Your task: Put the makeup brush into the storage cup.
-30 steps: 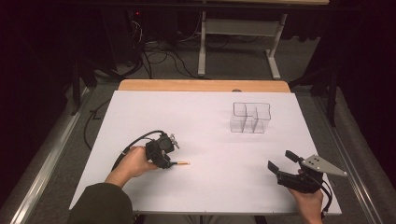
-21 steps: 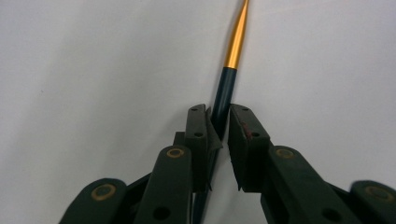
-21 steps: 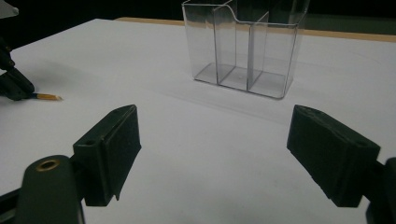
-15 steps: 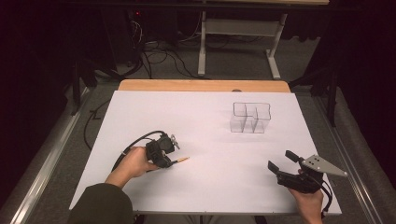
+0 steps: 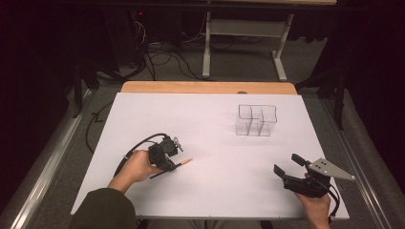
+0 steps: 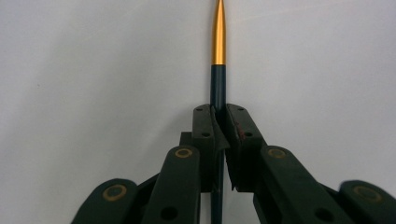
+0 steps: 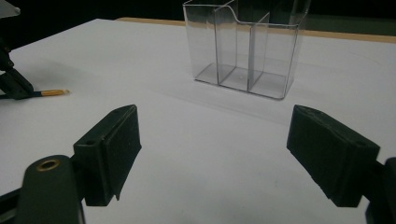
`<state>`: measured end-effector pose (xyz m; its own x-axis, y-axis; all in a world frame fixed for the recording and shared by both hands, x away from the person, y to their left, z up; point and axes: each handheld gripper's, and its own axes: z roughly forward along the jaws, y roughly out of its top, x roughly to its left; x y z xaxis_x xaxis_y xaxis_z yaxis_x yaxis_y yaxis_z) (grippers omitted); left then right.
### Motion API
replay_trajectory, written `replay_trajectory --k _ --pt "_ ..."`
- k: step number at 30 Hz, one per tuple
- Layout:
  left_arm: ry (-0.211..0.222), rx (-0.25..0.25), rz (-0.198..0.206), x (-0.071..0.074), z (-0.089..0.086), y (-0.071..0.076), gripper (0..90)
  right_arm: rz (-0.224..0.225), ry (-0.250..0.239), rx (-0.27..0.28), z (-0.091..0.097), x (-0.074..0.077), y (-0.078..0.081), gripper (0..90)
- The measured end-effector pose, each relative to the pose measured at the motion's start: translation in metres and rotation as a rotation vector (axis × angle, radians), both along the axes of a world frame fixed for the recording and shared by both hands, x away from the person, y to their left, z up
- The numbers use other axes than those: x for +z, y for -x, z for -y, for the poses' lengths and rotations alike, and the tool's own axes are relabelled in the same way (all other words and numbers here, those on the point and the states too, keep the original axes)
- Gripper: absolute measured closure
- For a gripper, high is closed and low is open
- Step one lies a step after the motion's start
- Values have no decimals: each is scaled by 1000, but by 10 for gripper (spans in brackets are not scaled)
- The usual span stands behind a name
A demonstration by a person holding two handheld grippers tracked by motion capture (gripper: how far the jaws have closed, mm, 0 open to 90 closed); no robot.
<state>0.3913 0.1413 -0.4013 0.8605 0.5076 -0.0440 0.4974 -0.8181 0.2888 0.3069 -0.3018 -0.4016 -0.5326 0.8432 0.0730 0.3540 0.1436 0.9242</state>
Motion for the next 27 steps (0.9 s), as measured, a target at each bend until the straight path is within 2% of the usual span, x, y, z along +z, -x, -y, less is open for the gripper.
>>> replay_trajectory --k 12,27 --pt "22 27 -3 1 -2 1 829 -1 2 -2 0 0 0 191" --pt "91 61 39 13 -11 4 829 8 3 -11 1 0 1 199"
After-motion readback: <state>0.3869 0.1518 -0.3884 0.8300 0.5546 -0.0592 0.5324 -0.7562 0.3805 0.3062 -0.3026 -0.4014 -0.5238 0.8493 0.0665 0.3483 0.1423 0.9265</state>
